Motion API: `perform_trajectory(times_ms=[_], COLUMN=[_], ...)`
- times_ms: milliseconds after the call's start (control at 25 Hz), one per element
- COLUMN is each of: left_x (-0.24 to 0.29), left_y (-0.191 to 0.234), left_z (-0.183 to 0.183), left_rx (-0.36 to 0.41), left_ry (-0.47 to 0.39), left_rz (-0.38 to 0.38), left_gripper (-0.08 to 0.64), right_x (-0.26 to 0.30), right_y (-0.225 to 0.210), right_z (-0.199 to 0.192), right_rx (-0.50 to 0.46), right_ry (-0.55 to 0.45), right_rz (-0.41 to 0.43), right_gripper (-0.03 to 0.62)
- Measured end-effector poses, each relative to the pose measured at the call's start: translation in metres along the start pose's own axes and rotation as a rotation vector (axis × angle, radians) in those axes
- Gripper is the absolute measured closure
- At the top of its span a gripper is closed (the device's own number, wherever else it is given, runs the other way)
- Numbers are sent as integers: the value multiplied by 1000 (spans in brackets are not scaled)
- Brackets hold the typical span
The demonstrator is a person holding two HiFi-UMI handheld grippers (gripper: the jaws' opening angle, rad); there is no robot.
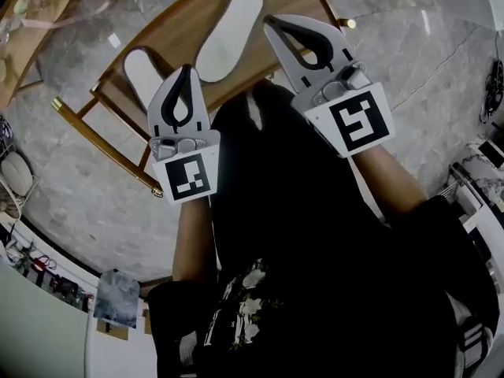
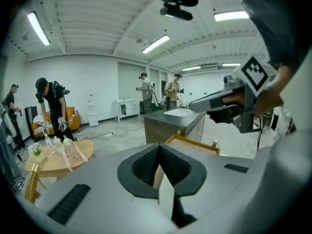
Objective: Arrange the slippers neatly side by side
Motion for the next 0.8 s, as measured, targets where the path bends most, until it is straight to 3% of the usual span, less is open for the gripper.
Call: perform_trajectory(times_ms=[320, 600, 800], left_x=[43, 65, 77], left_y=[-6, 1, 4], left_z=[-77, -113, -130], left_rx=[-40, -37, -26], left_ry=[196, 291, 350], left_rz=[-134, -141, -153], left_gripper=[558, 558, 557], right_x=[7, 20, 29], right_y=[19, 35, 53], right_z=[-71, -112, -126], right_rx=[25, 31, 29], right_ry=[138, 188, 202], right_rz=[6, 25, 92], right_gripper=[594, 594, 594])
Point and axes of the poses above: the fingertips, and each gripper's own axes: x forward along the fingers, y to its left, z out of its top, the point moved 1 cm from there along -x, backward along the fingers, and after that the axes turned 7 degrees about -x, right-handed, at the moved point
